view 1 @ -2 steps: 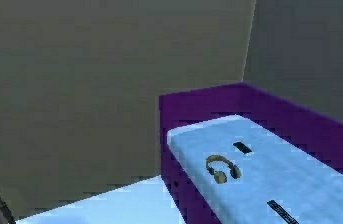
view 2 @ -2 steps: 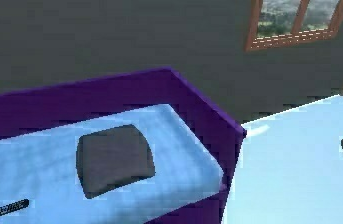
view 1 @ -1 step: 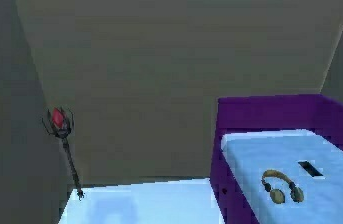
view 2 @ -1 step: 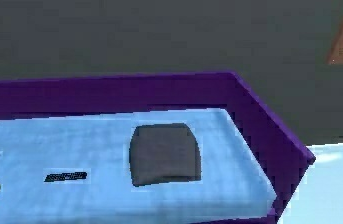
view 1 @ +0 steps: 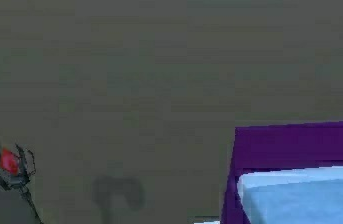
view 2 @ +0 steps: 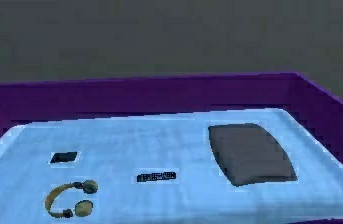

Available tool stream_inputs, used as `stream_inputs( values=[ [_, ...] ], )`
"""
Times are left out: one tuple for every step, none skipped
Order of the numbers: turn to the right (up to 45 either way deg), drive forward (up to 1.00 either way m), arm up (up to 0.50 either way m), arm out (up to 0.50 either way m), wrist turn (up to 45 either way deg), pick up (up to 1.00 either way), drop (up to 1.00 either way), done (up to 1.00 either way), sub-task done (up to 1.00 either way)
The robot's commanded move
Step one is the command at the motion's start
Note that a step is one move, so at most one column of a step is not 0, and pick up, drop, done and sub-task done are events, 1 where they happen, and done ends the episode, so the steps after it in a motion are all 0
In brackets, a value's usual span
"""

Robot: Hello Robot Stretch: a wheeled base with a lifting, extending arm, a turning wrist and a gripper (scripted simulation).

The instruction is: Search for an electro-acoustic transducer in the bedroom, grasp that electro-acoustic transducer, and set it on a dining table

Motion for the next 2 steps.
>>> stream_inputs(
  values=[
    [-45.0,0.00,0.00,0.00,0.0,0.00,0.00,0.00,0.00],
    [-45.0,0.00,0.00,0.00,0.0,0.00,0.00,0.00,0.00]
  ],
)
